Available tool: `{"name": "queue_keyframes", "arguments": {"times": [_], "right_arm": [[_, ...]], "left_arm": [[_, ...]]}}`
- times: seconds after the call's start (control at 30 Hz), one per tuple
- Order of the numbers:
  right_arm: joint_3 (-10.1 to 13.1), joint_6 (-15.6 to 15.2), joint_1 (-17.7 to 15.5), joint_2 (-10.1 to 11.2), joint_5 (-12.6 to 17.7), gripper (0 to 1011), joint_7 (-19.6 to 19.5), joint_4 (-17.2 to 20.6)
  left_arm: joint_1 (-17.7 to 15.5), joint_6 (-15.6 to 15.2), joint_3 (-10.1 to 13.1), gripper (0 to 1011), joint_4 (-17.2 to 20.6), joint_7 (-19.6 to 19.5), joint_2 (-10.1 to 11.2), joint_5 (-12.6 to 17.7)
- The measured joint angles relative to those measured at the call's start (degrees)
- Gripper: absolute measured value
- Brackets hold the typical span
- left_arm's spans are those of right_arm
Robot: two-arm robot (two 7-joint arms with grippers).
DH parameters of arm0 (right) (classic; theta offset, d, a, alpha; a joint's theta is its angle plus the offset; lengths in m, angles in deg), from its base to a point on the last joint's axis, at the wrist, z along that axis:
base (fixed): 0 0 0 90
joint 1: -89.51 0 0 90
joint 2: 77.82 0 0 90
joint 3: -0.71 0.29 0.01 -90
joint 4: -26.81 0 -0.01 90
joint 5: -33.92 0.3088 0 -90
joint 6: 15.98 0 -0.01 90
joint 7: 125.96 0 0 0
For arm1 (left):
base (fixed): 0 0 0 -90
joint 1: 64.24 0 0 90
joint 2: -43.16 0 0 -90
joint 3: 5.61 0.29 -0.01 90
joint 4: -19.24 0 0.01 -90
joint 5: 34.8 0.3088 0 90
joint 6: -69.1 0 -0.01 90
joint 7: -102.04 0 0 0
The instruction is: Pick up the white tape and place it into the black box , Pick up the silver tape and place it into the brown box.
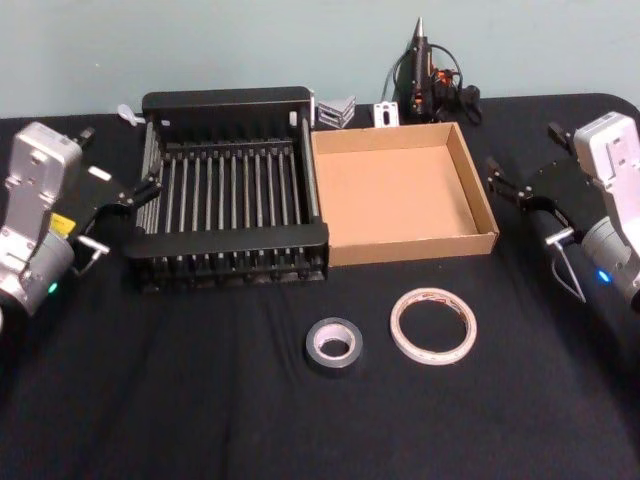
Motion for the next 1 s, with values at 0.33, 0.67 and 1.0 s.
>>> {"name": "queue_keyframes", "arguments": {"times": [0.33, 0.67, 1.0], "right_arm": [[0.0, 0.0, 0.0, 0.0, 0.0, 1003, 0.0, 0.0], [0.0, 0.0, 0.0, 0.0, 0.0, 1003, 0.0, 0.0], [0.0, 0.0, 0.0, 0.0, 0.0, 1003, 0.0, 0.0]], "left_arm": [[0.0, 0.0, 0.0, 1001, 0.0, 0.0, 0.0, 0.0], [0.0, 0.0, 0.0, 1001, 0.0, 0.0, 0.0, 0.0], [0.0, 0.0, 0.0, 1001, 0.0, 0.0, 0.0, 0.0]]}}
